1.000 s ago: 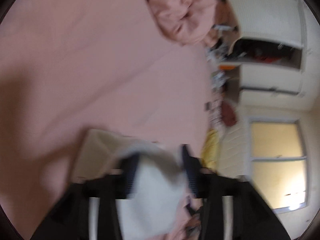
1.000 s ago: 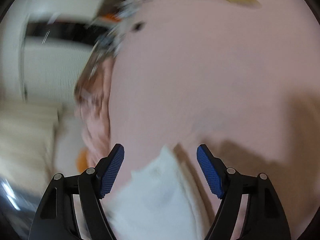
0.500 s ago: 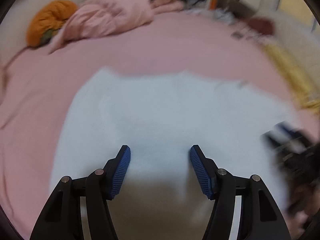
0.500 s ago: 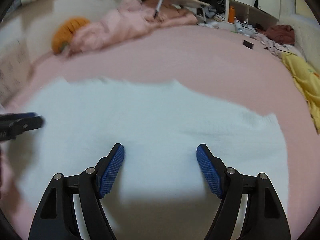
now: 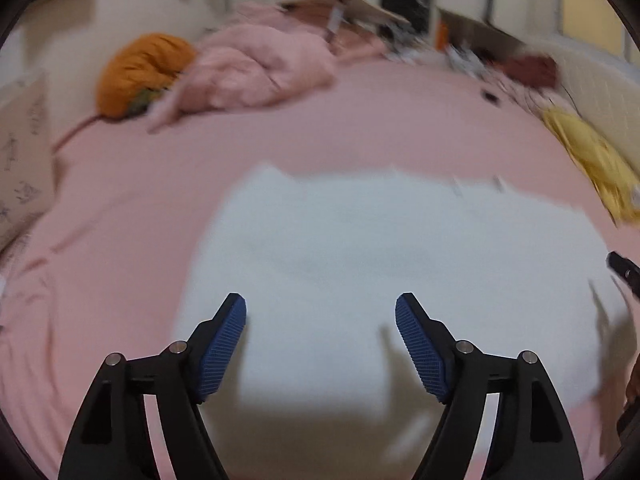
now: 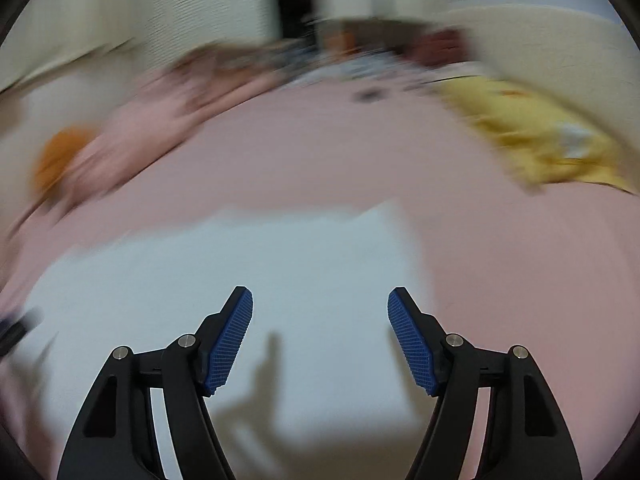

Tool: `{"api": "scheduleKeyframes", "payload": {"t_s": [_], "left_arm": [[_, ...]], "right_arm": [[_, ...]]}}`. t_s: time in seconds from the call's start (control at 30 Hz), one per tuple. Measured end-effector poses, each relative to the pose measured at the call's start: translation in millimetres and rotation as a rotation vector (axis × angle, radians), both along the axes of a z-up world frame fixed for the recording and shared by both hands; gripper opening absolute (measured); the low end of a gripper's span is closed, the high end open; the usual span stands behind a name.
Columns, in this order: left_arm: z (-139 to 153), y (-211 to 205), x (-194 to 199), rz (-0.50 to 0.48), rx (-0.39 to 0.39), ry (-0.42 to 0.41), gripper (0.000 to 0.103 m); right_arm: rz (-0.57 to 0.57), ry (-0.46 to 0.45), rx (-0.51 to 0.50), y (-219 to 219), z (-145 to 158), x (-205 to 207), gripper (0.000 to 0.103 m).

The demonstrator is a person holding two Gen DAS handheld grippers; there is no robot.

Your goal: Fold clothes

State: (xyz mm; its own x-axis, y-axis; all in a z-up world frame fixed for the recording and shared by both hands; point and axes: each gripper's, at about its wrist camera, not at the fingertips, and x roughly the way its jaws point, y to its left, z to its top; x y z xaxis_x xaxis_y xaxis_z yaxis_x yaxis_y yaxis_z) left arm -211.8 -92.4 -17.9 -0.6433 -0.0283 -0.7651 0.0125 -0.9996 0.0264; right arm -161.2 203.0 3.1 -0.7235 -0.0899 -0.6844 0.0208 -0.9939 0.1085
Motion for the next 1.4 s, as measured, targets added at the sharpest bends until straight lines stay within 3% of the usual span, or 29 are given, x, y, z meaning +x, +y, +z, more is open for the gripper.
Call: {"api": "scheduleKeyframes", "payload": {"t_s": [0.03,0.1,0.17,0.2,0.23,0.27,0.37,0.4,0.47,0.53,0.67,0.77,0.8,0.83,0.9,1.03,1.1,1.13,1.23,1.27,1.4], "left_arm": [[-8,-1,2,-0.002,-0.032,-0.01,0.078],[-19,-5,6,0.012,-0.098,-0.021,0.08],[-9,-11,12,0.083,-0.195,0.011,0.08],[-2,-10,18,0.126,-0.288,0.051,0.08],[6,-9,25,0.17,-0.382,0.092,0.08],[10,-6,32,0.169,-0.397,0.109,0.081],[1,3,46,0.062,-0.241,0.043,0.083],[-7,5,48,0.044,-0.223,0.006,0.083],[-19,2,50,0.038,-0.254,-0.025,0.085],[-21,-6,51,0.061,-0.286,-0.031,0.095],[0,-43,57,0.16,-0.337,-0.044,0.098],[20,-57,65,0.282,-0.54,-0.01,0.098],[26,-60,70,0.306,-0.545,-0.005,0.098],[32,-62,77,0.309,-0.476,-0.006,0.098],[44,-66,92,0.313,-0.337,-0.007,0.098],[42,-54,134,0.224,0.079,-0.041,0.098],[30,-37,157,0.179,0.169,-0.027,0.098],[23,-27,170,0.151,0.188,-0.012,0.098],[5,7,191,0.096,0.048,0.003,0.098],[6,13,189,0.075,0.033,-0.004,0.098],[20,18,198,0.027,0.055,0.056,0.098]], "right_arm": [[0.067,-0.023,0.025,-13,-10,12,0.074],[0.064,-0.045,0.072,-10,-23,27,0.074],[0.005,-0.044,0.029,14,-23,36,0.071],[-0.043,-0.043,0.055,20,-19,38,0.071],[-0.152,-0.035,0.169,18,-8,43,0.072],[-0.153,-0.022,0.183,11,-3,48,0.073],[-0.021,0.019,0.09,-10,6,62,0.077],[0.031,-0.015,0.086,-17,-2,63,0.078],[0.09,-0.109,0.117,-24,-25,60,0.078],[0.017,-0.132,0.084,1,-37,67,0.077],[-0.139,-0.1,0.16,26,-14,84,0.078],[-0.202,-0.068,0.271,33,7,100,0.078],[-0.223,-0.058,0.308,35,14,106,0.078],[-0.243,-0.047,0.345,37,21,111,0.078],[-0.24,-0.022,0.313,30,32,126,0.078],[-0.227,0.033,0.209,4,45,152,0.078],[-0.215,0.051,0.19,-11,46,164,0.078],[-0.205,0.058,0.182,-18,47,167,0.078],[-0.153,0.07,0.185,-31,45,176,0.078],[-0.132,0.074,0.202,-37,44,180,0.078],[-0.103,0.08,0.21,-43,43,187,0.078]]}}
